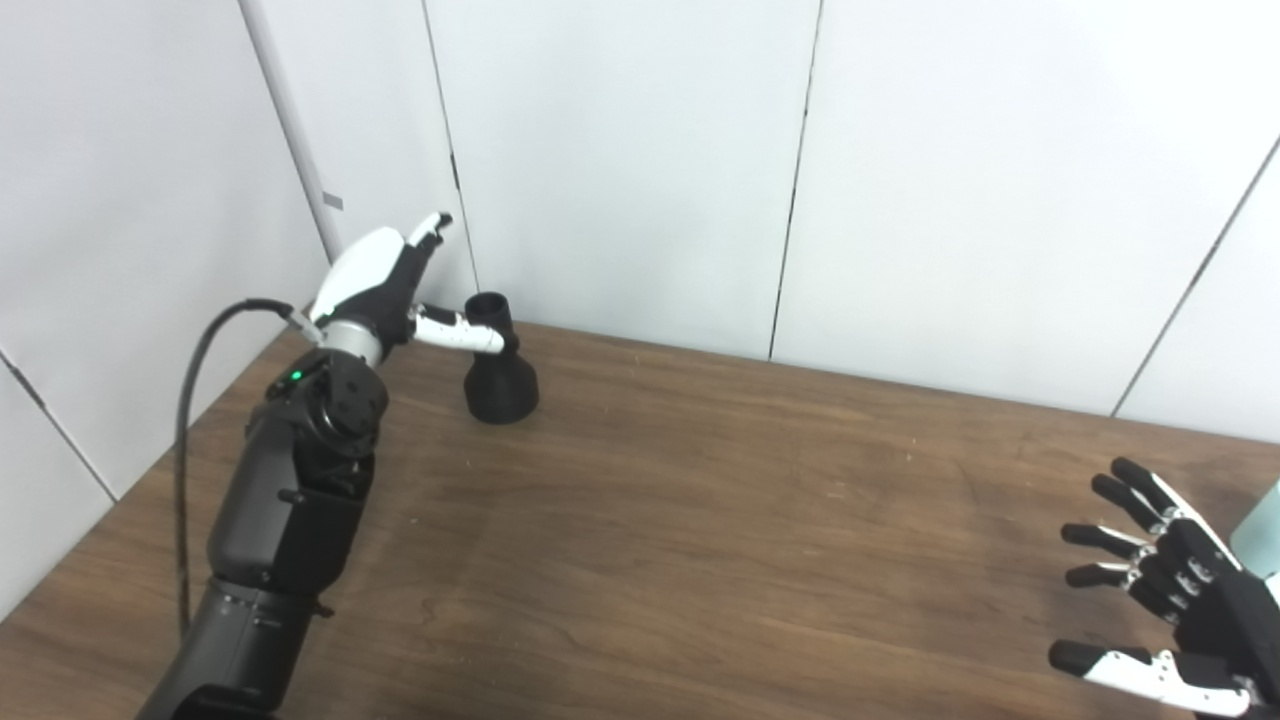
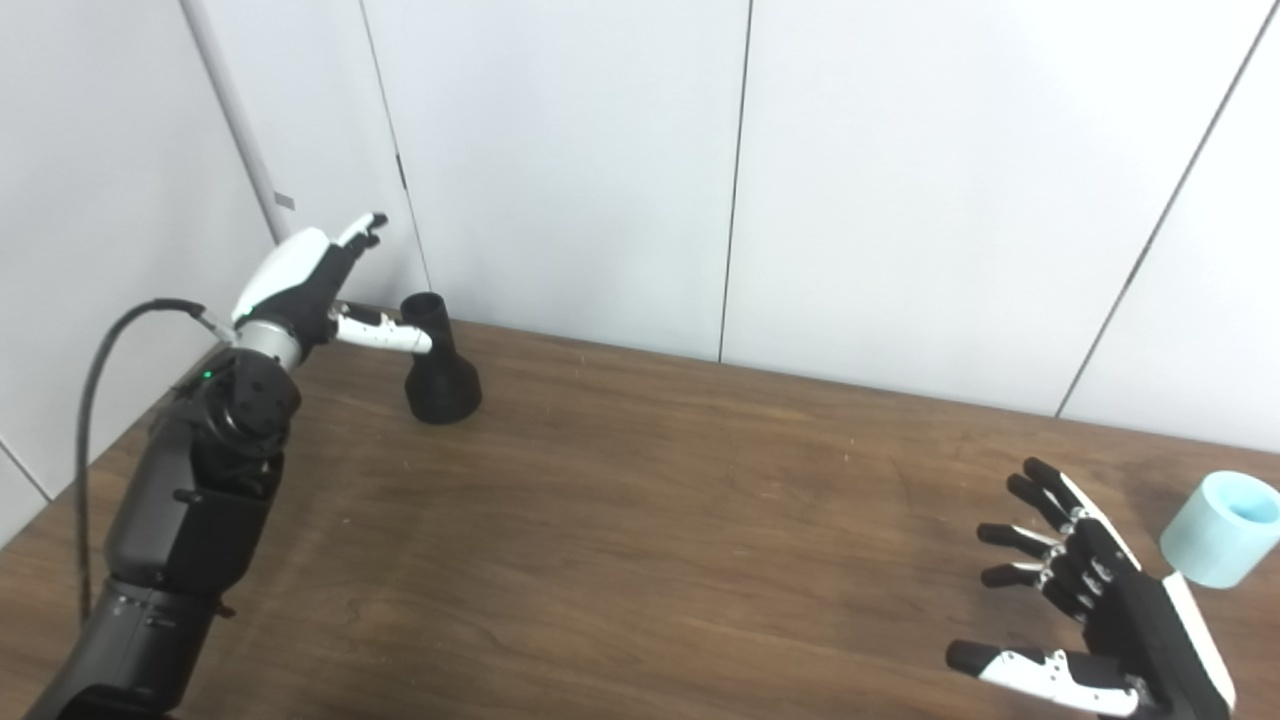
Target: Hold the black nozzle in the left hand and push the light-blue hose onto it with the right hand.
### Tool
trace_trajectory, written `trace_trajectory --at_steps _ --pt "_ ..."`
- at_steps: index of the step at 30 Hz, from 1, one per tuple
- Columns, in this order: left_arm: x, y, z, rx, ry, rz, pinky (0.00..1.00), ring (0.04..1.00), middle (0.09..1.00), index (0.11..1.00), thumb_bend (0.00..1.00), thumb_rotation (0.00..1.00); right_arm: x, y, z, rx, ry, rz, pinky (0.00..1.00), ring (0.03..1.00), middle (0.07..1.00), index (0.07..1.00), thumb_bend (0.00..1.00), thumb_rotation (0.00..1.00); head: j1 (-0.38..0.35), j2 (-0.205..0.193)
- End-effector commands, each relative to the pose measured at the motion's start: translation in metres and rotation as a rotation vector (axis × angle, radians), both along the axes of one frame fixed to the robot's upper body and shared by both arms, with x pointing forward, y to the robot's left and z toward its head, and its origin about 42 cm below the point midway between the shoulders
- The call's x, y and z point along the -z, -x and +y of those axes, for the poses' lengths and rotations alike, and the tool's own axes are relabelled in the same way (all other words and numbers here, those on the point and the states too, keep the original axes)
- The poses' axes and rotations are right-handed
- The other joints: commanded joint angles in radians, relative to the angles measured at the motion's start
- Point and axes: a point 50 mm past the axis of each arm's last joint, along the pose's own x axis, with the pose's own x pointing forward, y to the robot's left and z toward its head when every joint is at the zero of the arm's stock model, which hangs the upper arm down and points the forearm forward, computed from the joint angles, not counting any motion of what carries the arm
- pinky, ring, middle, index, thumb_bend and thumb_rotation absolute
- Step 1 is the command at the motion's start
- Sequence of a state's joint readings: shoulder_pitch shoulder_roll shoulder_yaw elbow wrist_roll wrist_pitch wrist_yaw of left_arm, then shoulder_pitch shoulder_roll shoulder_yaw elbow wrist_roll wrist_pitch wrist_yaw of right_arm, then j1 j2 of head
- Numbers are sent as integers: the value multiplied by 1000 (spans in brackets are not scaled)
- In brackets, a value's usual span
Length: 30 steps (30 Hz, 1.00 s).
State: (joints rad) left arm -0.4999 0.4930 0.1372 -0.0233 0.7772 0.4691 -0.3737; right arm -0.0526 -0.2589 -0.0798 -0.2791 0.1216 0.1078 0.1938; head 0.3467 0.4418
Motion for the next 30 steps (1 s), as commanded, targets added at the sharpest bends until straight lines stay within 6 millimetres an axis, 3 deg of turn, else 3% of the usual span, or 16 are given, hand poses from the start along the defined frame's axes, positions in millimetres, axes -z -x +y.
trace_trajectory --at_steps 1,19,30 --pt "-22 -3 5 -25 -26 -62 1000 1000 948 969 1000 322 -20 -1 -2 -5 8 -104 579 737 897 912 818 93 0 3" --pt "12 -17 11 -82 3 44 1000 1000 944 954 1000 342 -21 3 -1 3 2 -100 580 725 891 904 815 98 -6 30" --pt "35 -25 5 -75 29 90 1000 1000 932 917 1000 340 -21 3 -2 2 -2 -88 579 723 891 904 803 106 -9 36"
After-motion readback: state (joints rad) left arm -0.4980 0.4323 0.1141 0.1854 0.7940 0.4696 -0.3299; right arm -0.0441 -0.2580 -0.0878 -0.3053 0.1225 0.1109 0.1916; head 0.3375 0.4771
